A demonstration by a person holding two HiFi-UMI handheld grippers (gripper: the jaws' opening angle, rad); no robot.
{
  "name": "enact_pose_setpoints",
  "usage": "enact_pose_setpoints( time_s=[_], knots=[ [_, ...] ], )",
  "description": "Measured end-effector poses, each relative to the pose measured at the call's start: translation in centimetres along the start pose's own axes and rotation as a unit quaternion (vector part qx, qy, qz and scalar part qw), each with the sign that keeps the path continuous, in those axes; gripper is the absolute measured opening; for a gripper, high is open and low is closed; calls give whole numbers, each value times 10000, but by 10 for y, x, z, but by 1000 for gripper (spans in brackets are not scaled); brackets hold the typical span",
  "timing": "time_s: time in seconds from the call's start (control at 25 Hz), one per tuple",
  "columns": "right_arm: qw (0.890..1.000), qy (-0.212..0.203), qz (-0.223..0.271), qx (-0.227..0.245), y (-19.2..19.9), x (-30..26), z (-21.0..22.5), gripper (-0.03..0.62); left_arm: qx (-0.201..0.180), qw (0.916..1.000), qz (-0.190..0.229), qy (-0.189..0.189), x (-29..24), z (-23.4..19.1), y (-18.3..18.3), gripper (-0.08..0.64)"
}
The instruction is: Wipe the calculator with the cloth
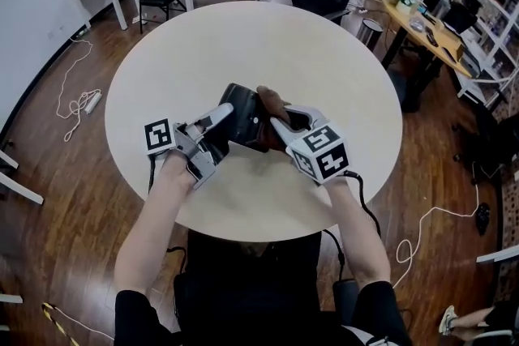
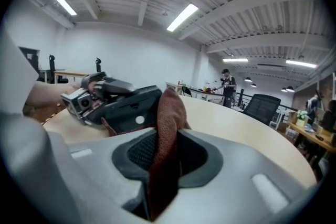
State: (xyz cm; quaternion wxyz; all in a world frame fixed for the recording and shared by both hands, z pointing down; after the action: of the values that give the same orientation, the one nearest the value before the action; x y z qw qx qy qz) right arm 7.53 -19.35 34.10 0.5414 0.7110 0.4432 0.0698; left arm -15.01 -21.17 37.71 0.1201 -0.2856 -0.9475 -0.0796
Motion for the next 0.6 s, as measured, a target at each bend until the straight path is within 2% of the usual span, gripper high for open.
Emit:
enact_pose_setpoints(
  time_s=[0.12, 0.24, 0.44, 0.52, 0.6],
  knots=[
    [9967, -474, -40, 655, -9, 0, -35, 97, 97, 9997, 206, 27, 2, 0, -8, 69],
    [9887, -763, -232, 1268, -13, 2, -60, 97, 88, 9996, 262, 50, 2, 1, -12, 69],
    [9674, -1420, -418, 2055, -14, 9, -86, 97, 54, 9997, 249, 41, 3, 0, -14, 66],
    [9614, -1656, -382, 2162, -14, 15, -89, 97, 20, 9999, 162, 21, 3, 0, -14, 67],
    [9652, -1780, -166, 1910, -14, 22, -81, 97, -36, 10000, -34, -14, 3, 2, -16, 66]
  ],
)
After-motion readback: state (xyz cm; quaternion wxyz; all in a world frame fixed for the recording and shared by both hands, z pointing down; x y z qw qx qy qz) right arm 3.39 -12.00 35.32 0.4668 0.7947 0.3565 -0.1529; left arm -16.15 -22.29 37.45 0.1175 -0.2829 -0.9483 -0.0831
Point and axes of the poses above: the fingertips, and each gripper's own axes: x backward along the fingers, z to its right, y out of its underside, the point moved 9 cm from there along x, backward along the fingers, and after that the axes turned 14 degrees about x, right-handed, at the moved point
